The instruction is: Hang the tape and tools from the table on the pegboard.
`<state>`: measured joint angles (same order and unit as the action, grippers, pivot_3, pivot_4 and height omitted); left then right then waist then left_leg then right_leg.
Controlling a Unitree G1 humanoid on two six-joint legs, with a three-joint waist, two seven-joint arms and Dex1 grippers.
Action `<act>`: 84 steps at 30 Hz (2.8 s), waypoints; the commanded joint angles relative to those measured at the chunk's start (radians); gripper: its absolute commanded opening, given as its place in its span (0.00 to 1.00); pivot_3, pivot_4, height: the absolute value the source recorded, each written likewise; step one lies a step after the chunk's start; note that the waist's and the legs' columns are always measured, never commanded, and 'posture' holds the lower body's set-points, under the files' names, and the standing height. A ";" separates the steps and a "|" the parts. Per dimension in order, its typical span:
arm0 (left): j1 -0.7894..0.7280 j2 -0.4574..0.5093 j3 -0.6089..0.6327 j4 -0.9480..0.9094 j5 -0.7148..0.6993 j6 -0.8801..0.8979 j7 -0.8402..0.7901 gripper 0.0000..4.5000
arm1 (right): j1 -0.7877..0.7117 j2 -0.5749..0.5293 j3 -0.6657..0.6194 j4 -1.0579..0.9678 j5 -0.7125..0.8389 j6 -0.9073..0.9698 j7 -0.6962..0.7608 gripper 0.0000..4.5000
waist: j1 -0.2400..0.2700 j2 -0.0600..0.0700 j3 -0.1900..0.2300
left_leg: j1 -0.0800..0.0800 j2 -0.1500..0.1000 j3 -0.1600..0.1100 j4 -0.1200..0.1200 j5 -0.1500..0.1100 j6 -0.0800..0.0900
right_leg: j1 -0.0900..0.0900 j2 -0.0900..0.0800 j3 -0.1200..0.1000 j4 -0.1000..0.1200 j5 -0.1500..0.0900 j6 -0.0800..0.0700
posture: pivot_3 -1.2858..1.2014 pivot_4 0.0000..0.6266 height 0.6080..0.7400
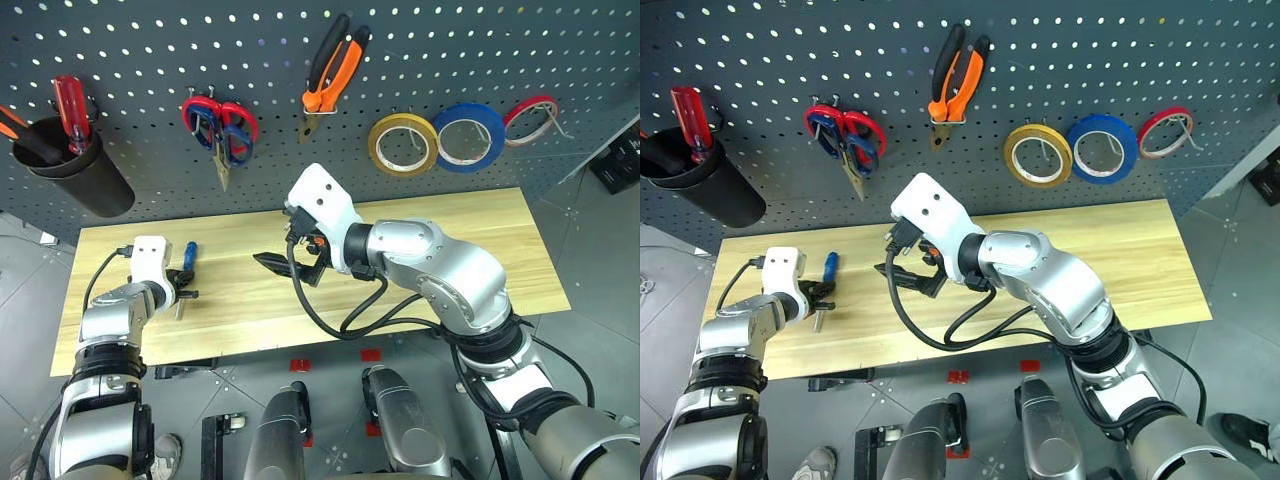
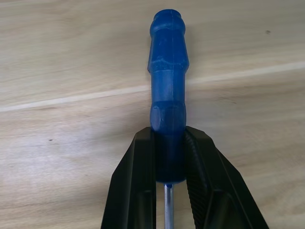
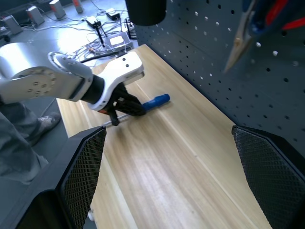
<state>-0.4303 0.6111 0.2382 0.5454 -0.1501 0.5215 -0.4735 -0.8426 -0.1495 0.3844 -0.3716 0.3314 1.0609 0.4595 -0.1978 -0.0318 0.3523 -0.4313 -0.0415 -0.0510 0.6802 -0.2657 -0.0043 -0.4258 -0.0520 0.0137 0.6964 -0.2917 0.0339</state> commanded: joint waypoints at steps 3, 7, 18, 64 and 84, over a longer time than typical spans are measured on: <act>0.322 -0.012 0.007 -0.562 0.001 -0.035 0.012 0.11 | 0.066 -0.097 0.015 -0.111 -0.022 -0.275 0.126 1.00 | -0.005 -0.002 -0.001 | 0.000 0.000 0.001 -0.001 0.000 0.000 | 0.000 -0.001 0.000 -0.001 0.000 0.000 | 0.38 0.54 1.00; 0.541 -0.124 0.056 -0.964 0.014 -0.078 0.136 0.11 | 0.108 -0.126 -0.062 -0.143 0.031 -0.388 0.198 1.00 | 0.000 -0.002 -0.001 | -0.001 0.000 0.001 -0.003 0.000 0.000 | 0.001 -0.001 0.000 -0.008 0.000 0.000 | 0.39 0.52 1.00; 0.164 -0.027 0.287 -1.212 -0.001 -0.010 0.287 0.11 | 0.008 -0.094 -0.214 -0.075 0.079 -0.399 0.153 1.00 | 0.036 -0.006 -0.004 | 0.000 0.001 0.000 0.000 -0.002 0.004 | 0.001 0.001 -0.003 0.001 0.002 -0.001 | 0.41 0.46 1.00; 0.119 -0.073 0.147 -1.075 -0.137 -0.109 0.348 0.73 | 0.181 -0.069 -0.295 -0.129 0.143 -0.352 0.049 1.00 | -0.015 -0.010 -0.076 | -0.001 -0.001 0.002 0.000 0.001 -0.001 | 0.000 -0.001 -0.004 0.002 0.002 -0.002 | 0.42 0.34 1.00; 0.626 -0.397 0.049 -1.036 -0.048 -0.204 0.415 0.73 | 0.639 -0.108 -0.395 0.628 -0.278 -1.155 -0.182 1.00 | 0.048 0.008 -0.210 | 0.017 -0.002 0.006 -0.004 -0.004 0.004 | 0.016 0.001 0.003 -0.006 0.002 -0.002 | 0.45 0.12 1.00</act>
<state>0.1945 0.2184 0.2816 -0.4924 -0.2134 0.3574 -0.0669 -0.1788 -0.2527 0.0101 0.2362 0.0584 -0.0443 0.2774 -0.1498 -0.0237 0.1421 -0.4145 -0.0431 -0.0450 0.6763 -0.2708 0.0010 -0.4082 -0.0511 0.0165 0.6893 -0.2900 0.0317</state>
